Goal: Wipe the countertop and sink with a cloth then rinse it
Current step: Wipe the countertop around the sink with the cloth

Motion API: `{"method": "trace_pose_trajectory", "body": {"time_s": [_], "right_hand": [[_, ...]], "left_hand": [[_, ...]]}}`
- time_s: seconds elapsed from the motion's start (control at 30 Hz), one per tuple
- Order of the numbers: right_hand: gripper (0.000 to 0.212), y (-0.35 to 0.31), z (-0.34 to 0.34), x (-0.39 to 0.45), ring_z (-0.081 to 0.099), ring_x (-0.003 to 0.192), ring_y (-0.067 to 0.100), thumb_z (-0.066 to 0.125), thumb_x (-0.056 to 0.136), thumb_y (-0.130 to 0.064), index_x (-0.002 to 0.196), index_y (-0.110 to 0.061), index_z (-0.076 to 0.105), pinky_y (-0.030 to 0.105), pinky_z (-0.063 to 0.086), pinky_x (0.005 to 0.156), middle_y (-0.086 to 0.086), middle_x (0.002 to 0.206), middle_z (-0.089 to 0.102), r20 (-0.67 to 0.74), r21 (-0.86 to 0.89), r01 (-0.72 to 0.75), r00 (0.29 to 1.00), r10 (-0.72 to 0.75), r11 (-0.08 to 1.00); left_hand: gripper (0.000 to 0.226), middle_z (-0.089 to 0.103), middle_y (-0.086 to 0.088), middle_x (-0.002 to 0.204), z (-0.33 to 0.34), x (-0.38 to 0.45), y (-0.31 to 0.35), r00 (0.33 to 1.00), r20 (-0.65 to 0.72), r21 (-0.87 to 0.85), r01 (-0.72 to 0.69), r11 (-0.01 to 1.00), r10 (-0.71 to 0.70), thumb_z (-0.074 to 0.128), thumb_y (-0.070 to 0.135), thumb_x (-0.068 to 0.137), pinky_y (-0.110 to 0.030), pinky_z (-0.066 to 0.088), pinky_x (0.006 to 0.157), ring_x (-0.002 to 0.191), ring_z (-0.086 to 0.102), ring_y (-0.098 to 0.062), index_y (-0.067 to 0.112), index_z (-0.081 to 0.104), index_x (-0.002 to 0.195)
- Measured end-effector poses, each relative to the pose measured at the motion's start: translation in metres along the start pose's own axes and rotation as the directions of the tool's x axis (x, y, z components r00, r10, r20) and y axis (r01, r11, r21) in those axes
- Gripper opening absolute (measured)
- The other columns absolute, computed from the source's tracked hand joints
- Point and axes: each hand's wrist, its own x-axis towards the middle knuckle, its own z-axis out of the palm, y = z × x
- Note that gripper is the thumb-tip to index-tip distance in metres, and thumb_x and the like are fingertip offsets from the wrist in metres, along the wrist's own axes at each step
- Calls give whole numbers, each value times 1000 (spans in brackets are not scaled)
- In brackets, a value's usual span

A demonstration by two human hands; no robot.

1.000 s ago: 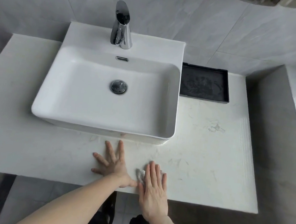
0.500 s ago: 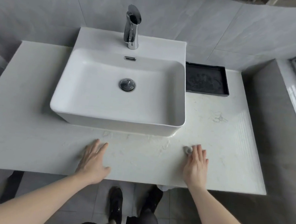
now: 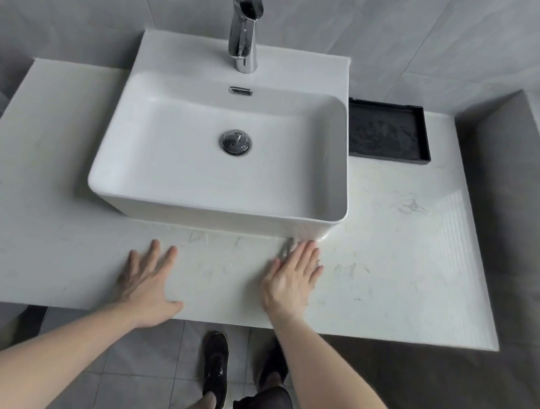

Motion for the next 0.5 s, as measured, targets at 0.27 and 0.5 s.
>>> {"method": "trace_pose_trajectory", "body": {"time_s": [0.27,0.5], "right_hand": [[70,11,2,-19,-12,159,27,34,104,-17,163,-6,-2,51,1,129,9,172,-8,171,-117,352,928,-330,929],[67,104,-61,14,0,160,28,34,103,-8,163,-6,5,49,5,129,9,173,2,40,-141,142,990,-137,980]], "left_hand": [[122,-33,9,165,-4,-1,1,1000,9,23,-7,1000,7,66,65,72,-60,16,124,154,-19,-39,44,-18,158],[122,-32,9,166,-6,-3,1,1000,12,25,-14,1000,13,67,64,72,-59,17,123,154,-18,-39,43,-17,158]]}}
